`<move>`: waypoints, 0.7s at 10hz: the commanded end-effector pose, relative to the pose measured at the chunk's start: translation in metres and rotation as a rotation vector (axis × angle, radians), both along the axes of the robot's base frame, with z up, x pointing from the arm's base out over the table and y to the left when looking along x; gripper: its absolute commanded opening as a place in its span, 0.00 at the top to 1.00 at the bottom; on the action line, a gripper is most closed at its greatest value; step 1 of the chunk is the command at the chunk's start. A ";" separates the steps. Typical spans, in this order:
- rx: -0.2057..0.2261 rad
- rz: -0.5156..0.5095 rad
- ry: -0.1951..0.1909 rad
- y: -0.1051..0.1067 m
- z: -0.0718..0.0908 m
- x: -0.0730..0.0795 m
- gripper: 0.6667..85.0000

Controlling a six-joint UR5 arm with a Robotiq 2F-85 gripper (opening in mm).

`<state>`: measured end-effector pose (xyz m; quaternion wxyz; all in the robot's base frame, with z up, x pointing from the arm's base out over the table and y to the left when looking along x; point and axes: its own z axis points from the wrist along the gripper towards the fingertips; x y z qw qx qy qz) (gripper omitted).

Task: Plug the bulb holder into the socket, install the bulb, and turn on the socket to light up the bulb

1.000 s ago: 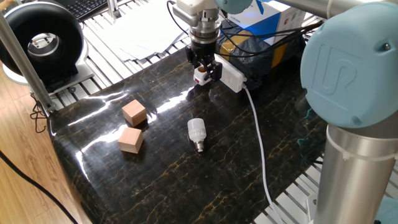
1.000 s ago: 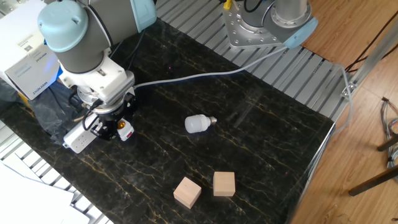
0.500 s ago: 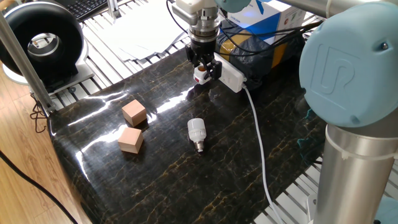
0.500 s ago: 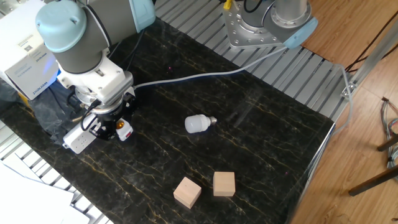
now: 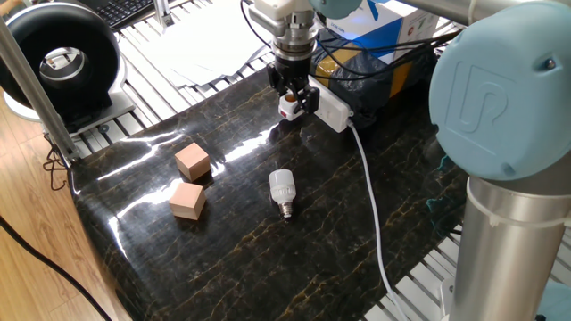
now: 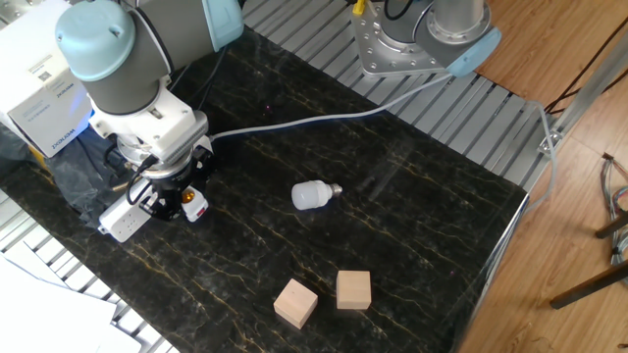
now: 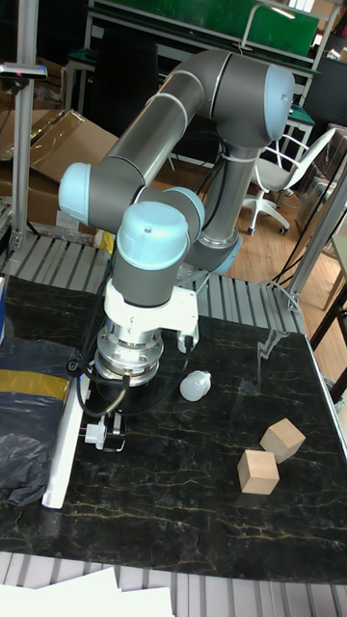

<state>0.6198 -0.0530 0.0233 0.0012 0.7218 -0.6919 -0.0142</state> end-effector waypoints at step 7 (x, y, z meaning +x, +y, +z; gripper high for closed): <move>0.001 0.003 -0.017 -0.006 -0.006 0.001 1.00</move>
